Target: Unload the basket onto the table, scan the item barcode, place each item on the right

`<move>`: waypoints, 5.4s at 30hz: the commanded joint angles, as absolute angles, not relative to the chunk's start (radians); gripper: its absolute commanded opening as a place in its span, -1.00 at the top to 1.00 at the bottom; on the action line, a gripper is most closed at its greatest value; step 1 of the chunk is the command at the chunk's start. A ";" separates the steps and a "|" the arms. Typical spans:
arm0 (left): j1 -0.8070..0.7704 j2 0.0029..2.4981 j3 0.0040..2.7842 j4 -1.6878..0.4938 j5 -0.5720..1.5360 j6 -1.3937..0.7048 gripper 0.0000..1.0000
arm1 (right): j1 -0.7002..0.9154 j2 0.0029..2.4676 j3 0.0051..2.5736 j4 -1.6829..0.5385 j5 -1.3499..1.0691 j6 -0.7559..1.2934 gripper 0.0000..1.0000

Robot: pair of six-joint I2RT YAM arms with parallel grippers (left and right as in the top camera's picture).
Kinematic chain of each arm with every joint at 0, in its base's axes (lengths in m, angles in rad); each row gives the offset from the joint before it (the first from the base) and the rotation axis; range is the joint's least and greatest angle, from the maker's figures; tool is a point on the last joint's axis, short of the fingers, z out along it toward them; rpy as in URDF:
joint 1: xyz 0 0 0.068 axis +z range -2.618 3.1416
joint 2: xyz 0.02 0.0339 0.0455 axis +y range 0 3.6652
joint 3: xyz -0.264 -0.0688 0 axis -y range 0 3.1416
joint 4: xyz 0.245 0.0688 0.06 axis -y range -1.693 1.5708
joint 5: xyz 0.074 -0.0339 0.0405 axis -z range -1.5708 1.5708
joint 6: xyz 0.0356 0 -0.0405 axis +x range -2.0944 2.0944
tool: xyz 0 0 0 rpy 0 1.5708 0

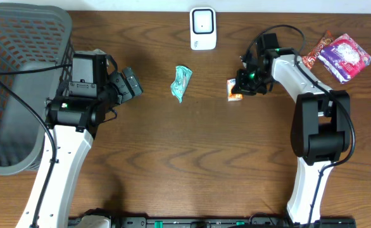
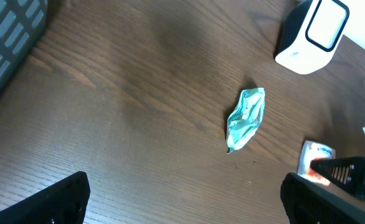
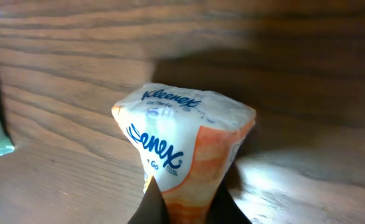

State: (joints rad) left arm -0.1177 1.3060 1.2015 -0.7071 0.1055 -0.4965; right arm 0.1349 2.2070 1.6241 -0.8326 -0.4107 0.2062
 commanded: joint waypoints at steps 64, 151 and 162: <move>-0.114 1.302 1.201 -0.708 0.104 -0.487 -0.96 | 0.487 2.360 2.000 -0.839 -0.171 0.635 -0.79; -0.114 1.302 1.201 -0.708 0.104 -0.487 -0.96 | 0.296 1.143 1.546 -1.476 -0.047 0.321 -0.98; -0.114 1.302 1.201 -0.708 0.104 -0.487 -0.96 | 0.295 1.033 1.486 -1.546 0.061 0.298 -0.98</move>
